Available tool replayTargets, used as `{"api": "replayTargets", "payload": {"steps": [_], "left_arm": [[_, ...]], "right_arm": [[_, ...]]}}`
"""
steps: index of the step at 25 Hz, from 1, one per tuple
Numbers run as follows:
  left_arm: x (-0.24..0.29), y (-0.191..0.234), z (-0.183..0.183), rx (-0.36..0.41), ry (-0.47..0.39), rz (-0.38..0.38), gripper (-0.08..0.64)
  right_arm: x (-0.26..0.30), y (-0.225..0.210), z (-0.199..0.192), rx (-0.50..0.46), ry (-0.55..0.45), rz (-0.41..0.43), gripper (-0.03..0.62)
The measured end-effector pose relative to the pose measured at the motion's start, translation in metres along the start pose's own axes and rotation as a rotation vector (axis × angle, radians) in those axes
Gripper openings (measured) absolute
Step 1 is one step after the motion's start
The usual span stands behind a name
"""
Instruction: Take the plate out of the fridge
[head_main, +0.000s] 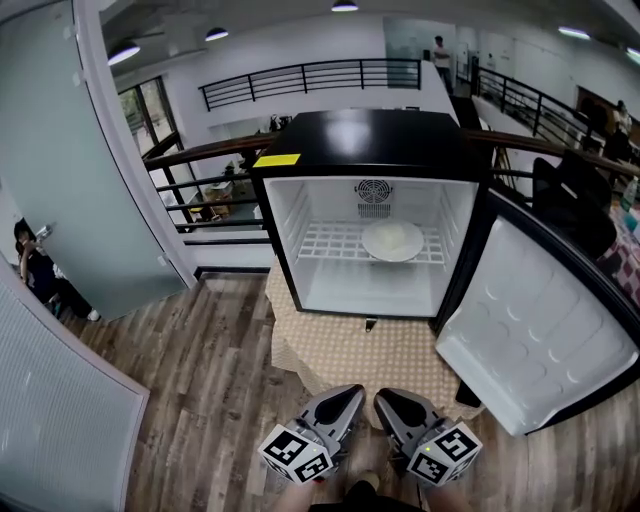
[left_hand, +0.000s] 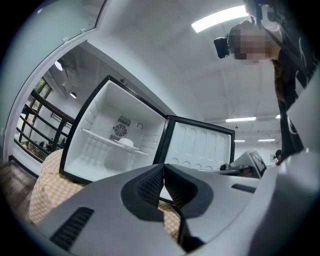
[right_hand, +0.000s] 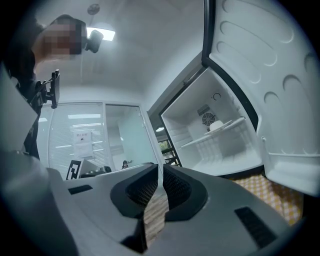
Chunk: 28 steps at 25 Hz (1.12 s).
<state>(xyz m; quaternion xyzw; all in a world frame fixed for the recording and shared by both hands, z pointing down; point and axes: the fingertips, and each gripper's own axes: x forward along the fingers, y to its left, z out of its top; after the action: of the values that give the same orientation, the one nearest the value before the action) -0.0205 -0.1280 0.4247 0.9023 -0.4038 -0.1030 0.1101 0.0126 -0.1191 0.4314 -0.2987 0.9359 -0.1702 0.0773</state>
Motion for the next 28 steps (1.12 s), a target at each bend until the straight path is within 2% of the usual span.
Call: {"api": "replayTargets", "payload": {"steps": [5, 16, 28], "left_arm": [[0.024, 0.017, 0.004, -0.007, -0.011, -0.011, 0.009], [0.044, 0.029, -0.013, -0.042, 0.027, -0.017, 0.009], [0.096, 0.065, 0.001, -0.031, 0.046, -0.105, 0.009]], "right_arm": [[0.014, -0.024, 0.011, -0.009, -0.002, -0.013, 0.049], [0.025, -0.048, 0.005, 0.053, 0.006, -0.034, 0.049], [0.059, -0.100, 0.027, 0.111, -0.044, -0.152, 0.049]]}}
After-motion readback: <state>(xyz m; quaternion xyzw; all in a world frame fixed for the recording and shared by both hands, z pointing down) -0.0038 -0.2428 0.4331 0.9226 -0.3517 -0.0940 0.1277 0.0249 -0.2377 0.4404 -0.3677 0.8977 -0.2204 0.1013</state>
